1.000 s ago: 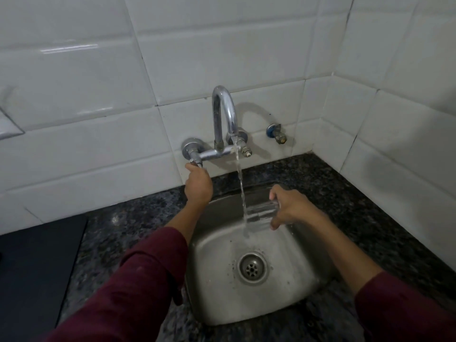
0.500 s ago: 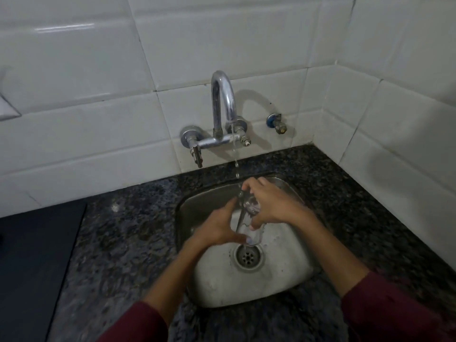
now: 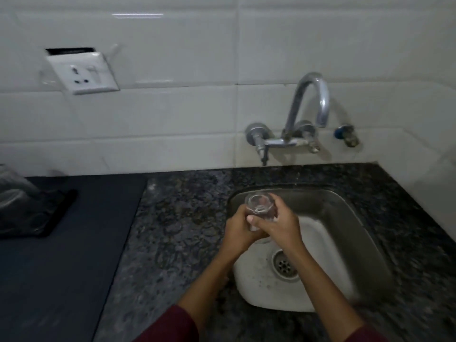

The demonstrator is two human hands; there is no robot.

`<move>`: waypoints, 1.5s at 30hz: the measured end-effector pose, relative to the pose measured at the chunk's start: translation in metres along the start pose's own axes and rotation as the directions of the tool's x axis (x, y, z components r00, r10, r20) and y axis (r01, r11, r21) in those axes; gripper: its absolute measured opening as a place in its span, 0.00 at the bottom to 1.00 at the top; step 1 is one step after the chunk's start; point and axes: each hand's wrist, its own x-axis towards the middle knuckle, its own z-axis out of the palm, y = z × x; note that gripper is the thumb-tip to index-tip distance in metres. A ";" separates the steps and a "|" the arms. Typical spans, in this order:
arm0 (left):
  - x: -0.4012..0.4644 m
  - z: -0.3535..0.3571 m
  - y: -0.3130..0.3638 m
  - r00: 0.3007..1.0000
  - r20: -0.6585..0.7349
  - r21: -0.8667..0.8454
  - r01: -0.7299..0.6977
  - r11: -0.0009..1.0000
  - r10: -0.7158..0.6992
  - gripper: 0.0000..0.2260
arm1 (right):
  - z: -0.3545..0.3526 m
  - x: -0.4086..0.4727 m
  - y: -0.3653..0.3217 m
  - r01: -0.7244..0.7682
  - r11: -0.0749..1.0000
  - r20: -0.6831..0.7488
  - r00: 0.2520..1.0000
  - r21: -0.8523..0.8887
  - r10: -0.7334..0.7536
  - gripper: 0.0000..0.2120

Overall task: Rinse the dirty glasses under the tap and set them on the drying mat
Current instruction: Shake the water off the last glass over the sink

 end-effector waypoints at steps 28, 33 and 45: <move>-0.089 -0.398 -0.244 0.657 -0.521 0.420 0.754 0.505 -0.545 0.44 | 0.549 0.111 -0.151 -0.082 0.973 0.692 0.716 0.214 -0.091 0.30; -0.090 -0.397 -0.247 0.663 -0.521 0.416 0.747 0.518 -0.538 0.43 | 0.552 0.114 -0.150 -0.129 0.969 0.720 0.691 0.212 -0.066 0.29; -0.093 -0.399 -0.244 0.673 -0.510 0.412 0.738 0.535 -0.536 0.41 | 0.544 0.112 -0.149 -0.123 0.987 0.831 0.556 0.107 -0.021 0.36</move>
